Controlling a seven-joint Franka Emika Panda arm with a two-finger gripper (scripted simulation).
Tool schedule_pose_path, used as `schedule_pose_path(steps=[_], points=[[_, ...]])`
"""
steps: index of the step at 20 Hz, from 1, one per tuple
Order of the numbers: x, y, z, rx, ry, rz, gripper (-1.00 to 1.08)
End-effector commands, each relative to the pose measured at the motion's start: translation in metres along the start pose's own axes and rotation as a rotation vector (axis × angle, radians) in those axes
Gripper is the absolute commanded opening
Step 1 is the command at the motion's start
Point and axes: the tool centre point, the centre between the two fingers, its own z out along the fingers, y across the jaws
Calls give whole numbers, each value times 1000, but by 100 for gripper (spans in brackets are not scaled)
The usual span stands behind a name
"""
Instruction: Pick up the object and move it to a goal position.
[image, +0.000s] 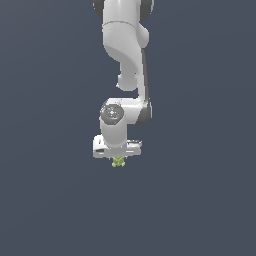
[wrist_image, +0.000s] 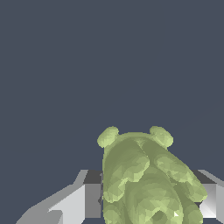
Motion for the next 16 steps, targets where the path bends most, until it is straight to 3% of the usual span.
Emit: schedule_pose_path(steps=[1, 16], points=[[3, -9, -12, 0, 2, -1, -100], [29, -108, -139, -1, 1, -1, -100]])
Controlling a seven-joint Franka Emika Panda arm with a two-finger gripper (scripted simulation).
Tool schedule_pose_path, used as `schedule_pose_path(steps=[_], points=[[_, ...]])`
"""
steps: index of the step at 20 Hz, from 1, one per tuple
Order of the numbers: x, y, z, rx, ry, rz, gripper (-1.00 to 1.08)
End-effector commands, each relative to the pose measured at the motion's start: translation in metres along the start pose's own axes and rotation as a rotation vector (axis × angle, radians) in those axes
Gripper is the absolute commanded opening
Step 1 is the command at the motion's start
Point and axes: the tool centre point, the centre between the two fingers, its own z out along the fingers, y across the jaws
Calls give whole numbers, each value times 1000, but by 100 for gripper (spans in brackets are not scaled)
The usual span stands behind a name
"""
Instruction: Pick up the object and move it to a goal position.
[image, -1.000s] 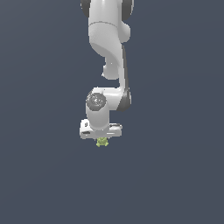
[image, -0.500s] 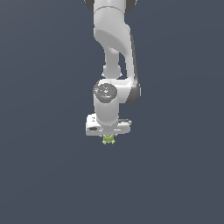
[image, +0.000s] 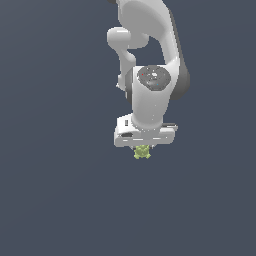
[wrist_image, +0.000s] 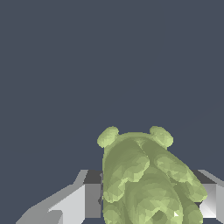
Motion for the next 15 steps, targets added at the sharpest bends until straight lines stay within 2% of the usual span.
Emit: schedule_pose_path(steps=[1, 8, 15], points=[[4, -16, -21, 0, -1, 1, -100], [14, -44, -56, 0, -1, 1, -100], [18, -51, -66, 0, -1, 1, -100]])
